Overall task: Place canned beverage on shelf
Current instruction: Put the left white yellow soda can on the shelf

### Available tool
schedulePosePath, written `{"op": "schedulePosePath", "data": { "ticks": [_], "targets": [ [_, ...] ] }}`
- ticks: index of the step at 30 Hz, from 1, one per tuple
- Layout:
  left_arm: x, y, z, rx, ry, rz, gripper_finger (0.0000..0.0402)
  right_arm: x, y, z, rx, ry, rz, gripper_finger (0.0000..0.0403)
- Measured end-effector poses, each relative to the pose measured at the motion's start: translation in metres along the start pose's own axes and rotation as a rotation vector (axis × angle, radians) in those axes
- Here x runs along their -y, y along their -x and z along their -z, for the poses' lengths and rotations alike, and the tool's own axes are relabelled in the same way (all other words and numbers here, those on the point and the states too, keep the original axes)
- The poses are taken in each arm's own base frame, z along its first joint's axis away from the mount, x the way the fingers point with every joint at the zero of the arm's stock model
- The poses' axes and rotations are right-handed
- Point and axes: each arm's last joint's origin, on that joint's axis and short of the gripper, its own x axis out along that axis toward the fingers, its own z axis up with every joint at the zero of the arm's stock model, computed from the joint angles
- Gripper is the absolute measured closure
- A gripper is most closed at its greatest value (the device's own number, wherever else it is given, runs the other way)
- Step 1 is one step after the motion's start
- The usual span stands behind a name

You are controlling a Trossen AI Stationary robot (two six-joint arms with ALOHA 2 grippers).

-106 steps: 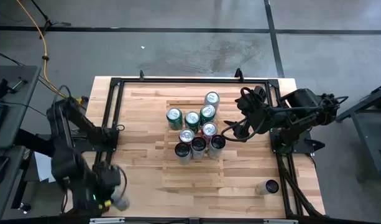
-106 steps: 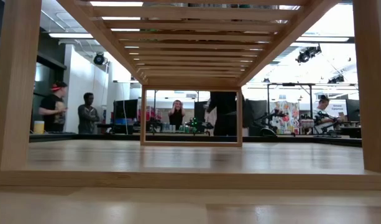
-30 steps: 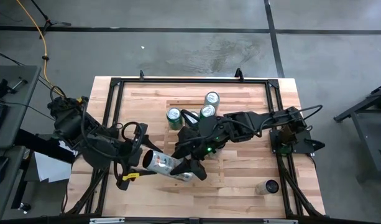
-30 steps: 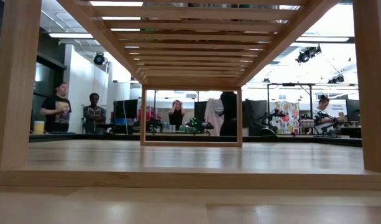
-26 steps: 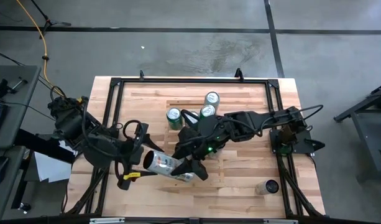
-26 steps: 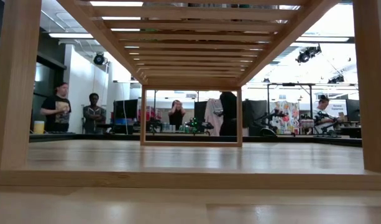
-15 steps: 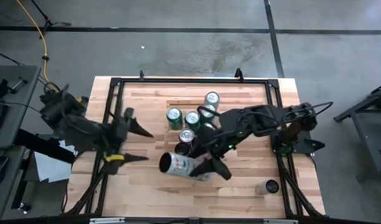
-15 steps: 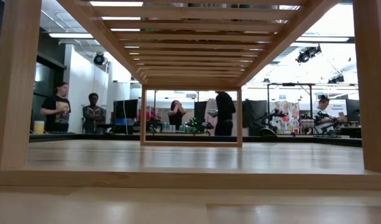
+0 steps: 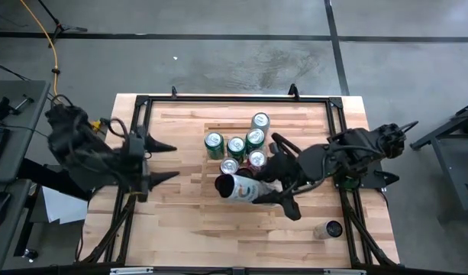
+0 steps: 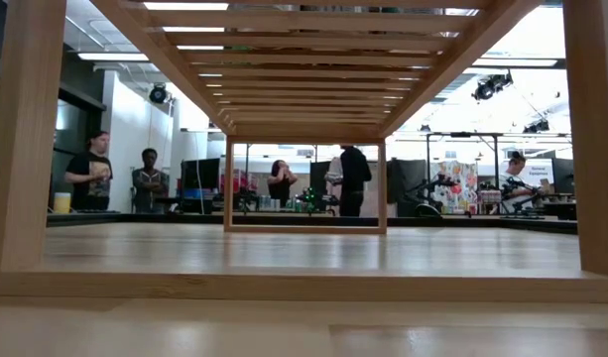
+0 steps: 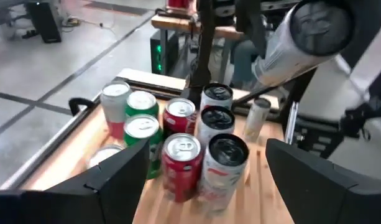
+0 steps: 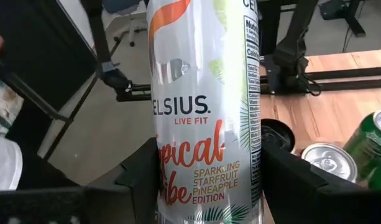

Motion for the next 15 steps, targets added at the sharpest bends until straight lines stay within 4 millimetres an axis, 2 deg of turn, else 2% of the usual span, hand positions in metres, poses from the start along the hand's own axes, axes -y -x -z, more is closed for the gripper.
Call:
{"op": "schedulePosePath", "data": {
  "ticks": [4,8,10,15],
  "targets": [
    [0.013,-0.018,0.036,0.078,0.131,0.051,0.0092,-0.001,-0.005,0.001,0.002,0.038,0.015,0.0191],
    [0.024,-0.036,0.064,0.206,0.227,0.133,0.0092,0.01,-0.018,-0.009,0.067,0.069,0.046,0.0191],
    [0.025,-0.04,0.067,0.303,0.262,0.129,0.0092,0.018,-0.023,-0.018,0.14,0.072,0.063,0.0191],
    [0.019,-0.037,0.049,0.534,0.259,0.085,0.0092,0.037,-0.034,-0.044,0.36,0.058,0.052,0.0191]
  ]
}}
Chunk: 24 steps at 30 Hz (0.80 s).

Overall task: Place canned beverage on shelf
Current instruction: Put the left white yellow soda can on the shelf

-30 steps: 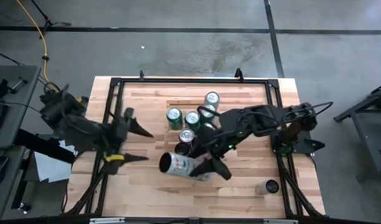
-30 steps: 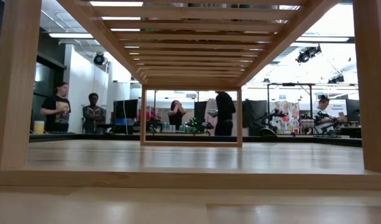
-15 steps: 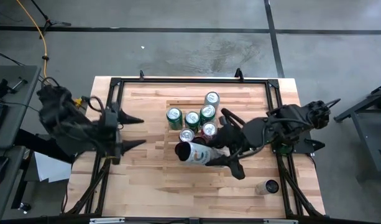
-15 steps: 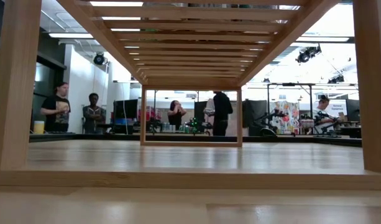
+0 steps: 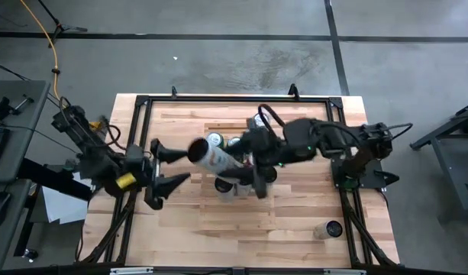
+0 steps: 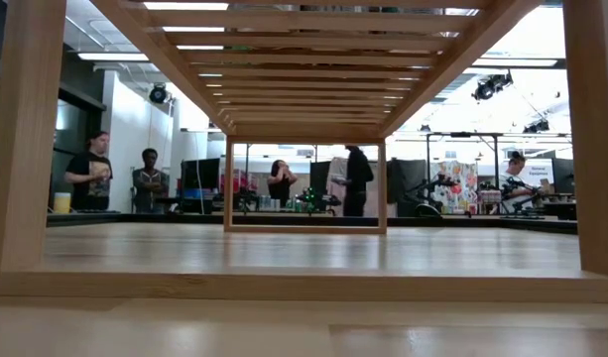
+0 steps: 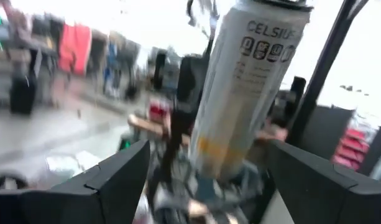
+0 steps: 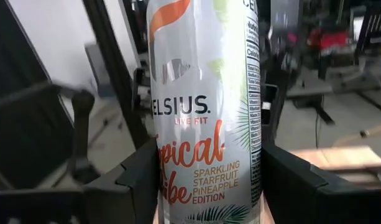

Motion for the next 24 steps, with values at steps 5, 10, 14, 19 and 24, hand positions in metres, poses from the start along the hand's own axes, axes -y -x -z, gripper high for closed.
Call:
{"op": "schedulePosePath", "data": {
  "ticks": [5,10,14,19,24],
  "targets": [
    [-0.006,-0.006,-0.019,0.141,-0.081,-0.006,0.0092,0.008,-0.019,-0.002,0.086,-0.02,-0.001,0.0191],
    [-0.009,-0.012,-0.022,0.186,-0.131,0.054,0.0092,0.009,-0.03,0.001,0.13,-0.03,0.04,0.0191],
    [-0.01,-0.017,-0.021,0.207,-0.153,0.095,0.0092,0.009,-0.036,0.003,0.142,-0.033,0.06,0.0191],
    [-0.012,-0.022,-0.021,0.228,-0.167,0.128,0.0092,0.01,-0.043,0.008,0.138,-0.029,0.097,0.0191],
    [-0.015,-0.025,-0.026,0.249,-0.166,0.129,0.0092,0.015,-0.055,0.017,0.114,-0.021,0.125,0.0191]
  ]
}}
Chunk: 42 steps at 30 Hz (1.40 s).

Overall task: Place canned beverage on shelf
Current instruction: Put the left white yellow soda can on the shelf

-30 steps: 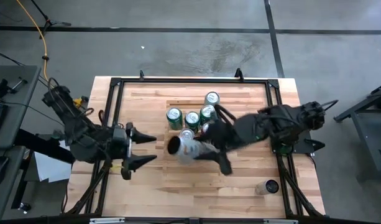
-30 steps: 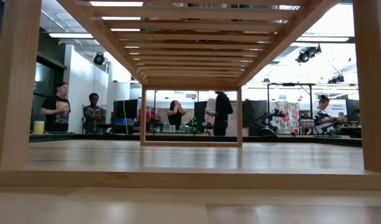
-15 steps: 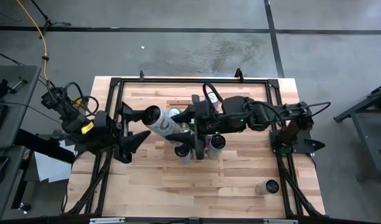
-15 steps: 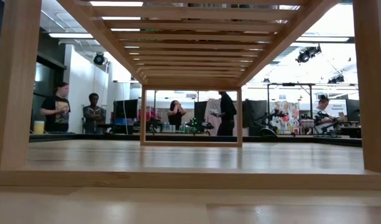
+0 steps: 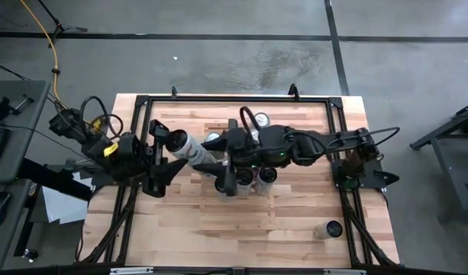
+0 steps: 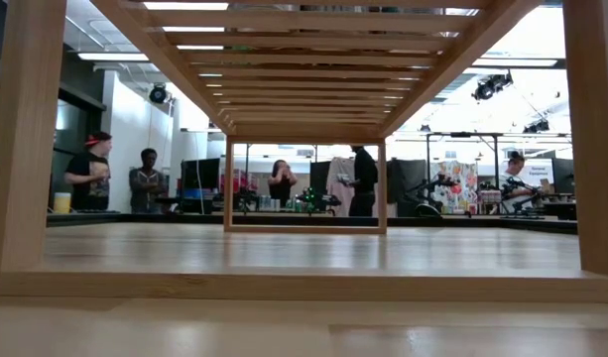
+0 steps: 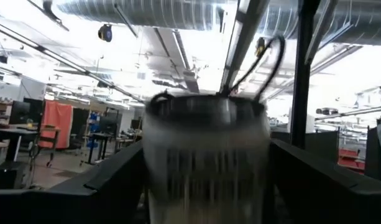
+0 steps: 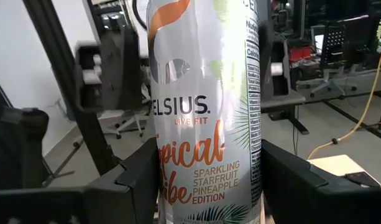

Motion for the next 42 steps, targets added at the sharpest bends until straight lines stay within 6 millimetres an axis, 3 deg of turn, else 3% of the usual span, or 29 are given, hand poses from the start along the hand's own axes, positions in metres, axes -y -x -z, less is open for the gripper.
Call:
{"op": "schedulePosePath", "data": {
  "ticks": [13,20,23,28,33,38,42],
  "targets": [
    [-0.005,-0.005,0.001,-0.006,-0.02,-0.049,0.0096,0.005,-0.006,0.004,-0.009,0.028,0.026,0.0191],
    [-0.005,-0.005,0.001,-0.011,-0.021,-0.062,0.0166,0.005,-0.005,0.003,-0.009,0.027,0.018,0.0191],
    [-0.006,-0.005,0.001,-0.012,-0.021,-0.069,0.0167,0.005,-0.005,0.004,-0.01,0.026,0.009,0.0189],
    [-0.005,-0.002,0.0,-0.031,-0.049,-0.099,0.0167,0.004,-0.005,0.003,-0.012,0.022,-0.007,0.0107],
    [-0.006,0.008,-0.01,-0.057,-0.085,-0.17,0.0167,0.006,0.015,-0.016,0.022,0.017,-0.019,0.0045],
    [-0.004,0.022,-0.024,-0.079,-0.078,-0.134,0.0167,0.009,0.04,-0.033,0.028,0.02,-0.014,0.0032],
    [0.005,0.033,-0.023,-0.143,-0.073,-0.046,0.0167,0.013,0.065,-0.046,0.022,0.022,0.017,0.0031]
  ]
}}
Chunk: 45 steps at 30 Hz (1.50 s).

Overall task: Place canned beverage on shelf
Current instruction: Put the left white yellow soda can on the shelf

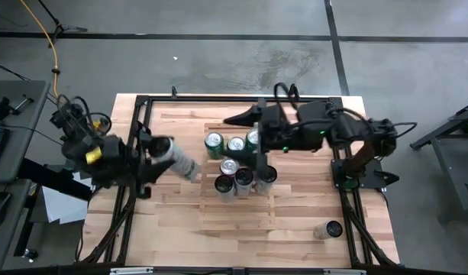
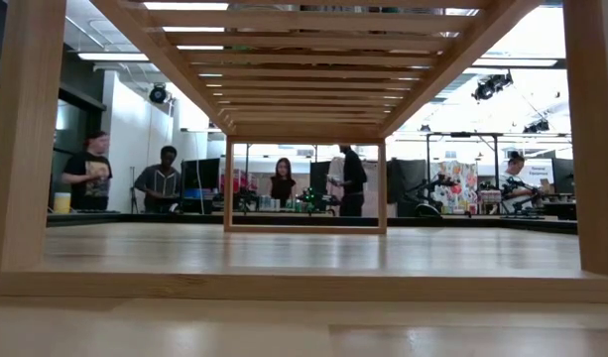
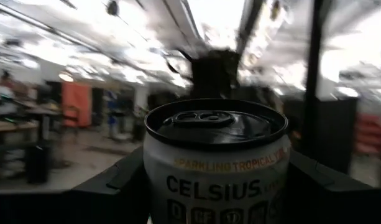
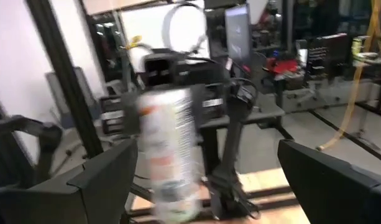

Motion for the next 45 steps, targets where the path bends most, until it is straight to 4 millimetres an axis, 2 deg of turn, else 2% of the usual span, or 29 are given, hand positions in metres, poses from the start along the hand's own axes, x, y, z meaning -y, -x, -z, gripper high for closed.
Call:
{"op": "schedulePosePath", "data": {
  "ticks": [5,8,11,15,20,24,29,36,40,45],
  "targets": [
    [0.023,0.011,0.023,-0.163,0.084,0.13,0.0167,0.0,0.021,-0.006,-0.031,0.014,0.069,0.003],
    [0.041,0.016,0.048,-0.262,0.159,0.155,0.0167,0.0,0.033,-0.011,-0.028,0.016,0.101,0.0029],
    [0.059,0.016,0.076,-0.328,0.164,0.134,0.0167,-0.002,0.036,-0.011,-0.031,0.02,0.125,0.0029],
    [0.074,0.005,0.109,-0.37,0.099,0.086,0.0167,-0.002,0.038,-0.011,-0.03,0.024,0.147,0.0029],
    [0.077,-0.014,0.14,-0.41,0.059,0.053,0.0167,-0.001,0.038,-0.011,-0.029,0.023,0.15,0.0029],
    [0.076,-0.022,0.152,-0.422,0.011,0.043,0.0163,-0.001,0.038,-0.011,-0.028,0.013,0.15,0.0029],
    [0.075,-0.024,0.154,-0.42,-0.024,0.029,0.0163,-0.002,0.038,-0.011,-0.028,0.007,0.147,0.0029],
    [0.069,-0.009,0.175,-0.355,0.012,-0.036,0.0162,-0.002,0.038,-0.011,-0.027,-0.009,0.147,0.0029],
    [0.066,-0.003,0.176,-0.272,0.06,-0.034,0.0162,-0.002,0.038,-0.011,-0.027,-0.009,0.147,0.0029],
    [0.065,-0.001,0.179,-0.269,-0.008,-0.025,0.0161,-0.002,0.038,-0.011,-0.027,-0.01,0.147,0.0029]
  ]
}}
